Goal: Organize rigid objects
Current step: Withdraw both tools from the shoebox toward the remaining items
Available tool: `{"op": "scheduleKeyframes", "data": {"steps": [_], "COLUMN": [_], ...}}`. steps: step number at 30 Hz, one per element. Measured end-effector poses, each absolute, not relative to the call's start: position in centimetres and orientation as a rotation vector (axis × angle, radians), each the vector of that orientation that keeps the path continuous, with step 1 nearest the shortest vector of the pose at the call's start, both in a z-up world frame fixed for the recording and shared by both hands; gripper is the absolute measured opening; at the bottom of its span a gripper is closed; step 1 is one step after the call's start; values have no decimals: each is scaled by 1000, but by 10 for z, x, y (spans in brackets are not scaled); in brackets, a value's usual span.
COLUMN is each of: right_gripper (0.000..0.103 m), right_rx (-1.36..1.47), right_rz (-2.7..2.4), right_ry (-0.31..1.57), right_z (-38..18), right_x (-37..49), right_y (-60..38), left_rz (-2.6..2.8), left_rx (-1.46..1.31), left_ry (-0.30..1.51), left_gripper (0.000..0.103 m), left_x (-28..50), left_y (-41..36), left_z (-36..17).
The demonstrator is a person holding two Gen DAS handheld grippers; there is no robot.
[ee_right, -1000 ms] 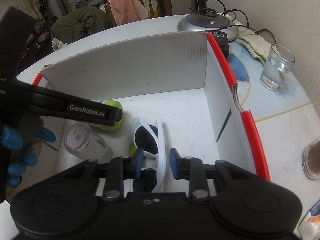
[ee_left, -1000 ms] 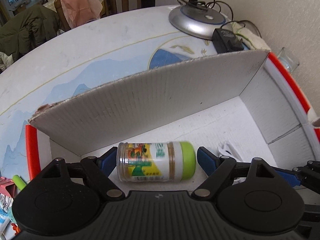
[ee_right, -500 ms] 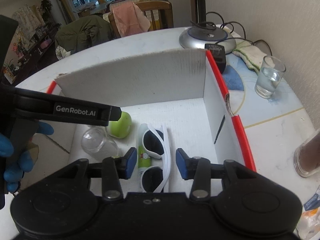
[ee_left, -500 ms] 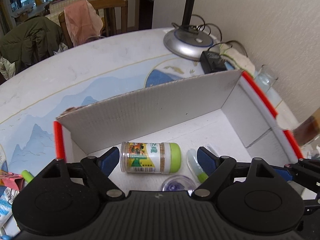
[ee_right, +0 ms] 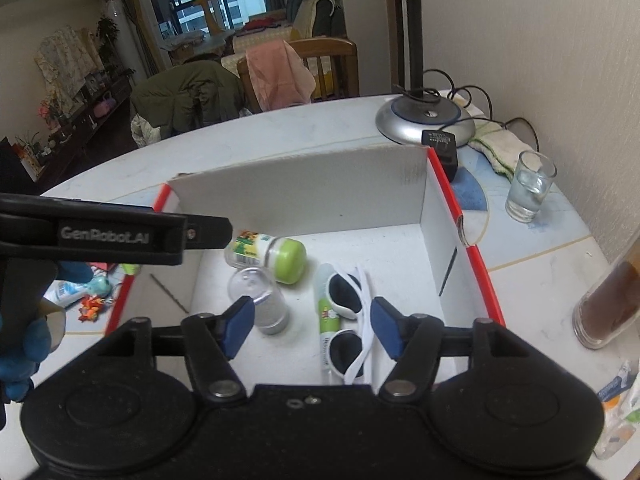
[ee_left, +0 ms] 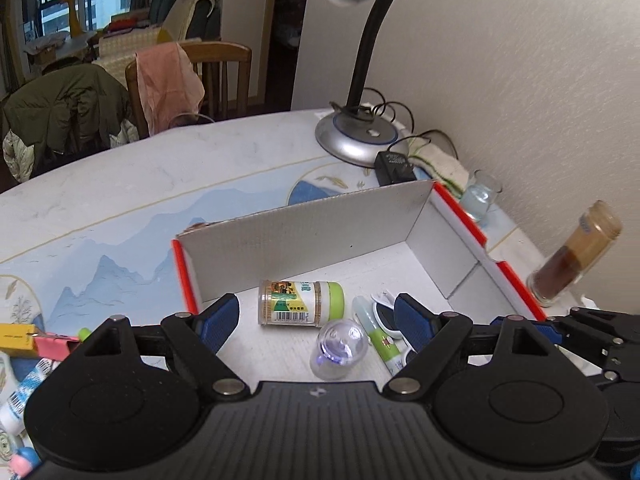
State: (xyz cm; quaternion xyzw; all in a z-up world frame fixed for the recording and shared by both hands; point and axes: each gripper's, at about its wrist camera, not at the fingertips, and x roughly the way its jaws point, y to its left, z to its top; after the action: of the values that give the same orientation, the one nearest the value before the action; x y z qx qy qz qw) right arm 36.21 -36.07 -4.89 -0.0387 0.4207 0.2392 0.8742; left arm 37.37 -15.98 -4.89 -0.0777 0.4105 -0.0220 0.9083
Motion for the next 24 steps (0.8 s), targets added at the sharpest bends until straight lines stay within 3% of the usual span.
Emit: {"op": "scheduleKeyframes", "data": {"steps": [8, 22, 24], "right_gripper": [85, 99, 99], "right_rx": [-67, -33, -35], "right_rz": [496, 515, 518], "right_ry": [843, 761, 754], "right_z": [-34, -8, -6], "right_x": [334, 281, 275], "right_y": [-354, -339, -334], "left_rz": [-61, -61, -56], "left_rx": [-171, -181, -187], "left_ry": [801, 748, 747], "left_gripper": [85, 89, 99], "left_x": [329, 249, 240], "left_y": [-143, -101, -94], "left_z": [-33, -23, -24]}}
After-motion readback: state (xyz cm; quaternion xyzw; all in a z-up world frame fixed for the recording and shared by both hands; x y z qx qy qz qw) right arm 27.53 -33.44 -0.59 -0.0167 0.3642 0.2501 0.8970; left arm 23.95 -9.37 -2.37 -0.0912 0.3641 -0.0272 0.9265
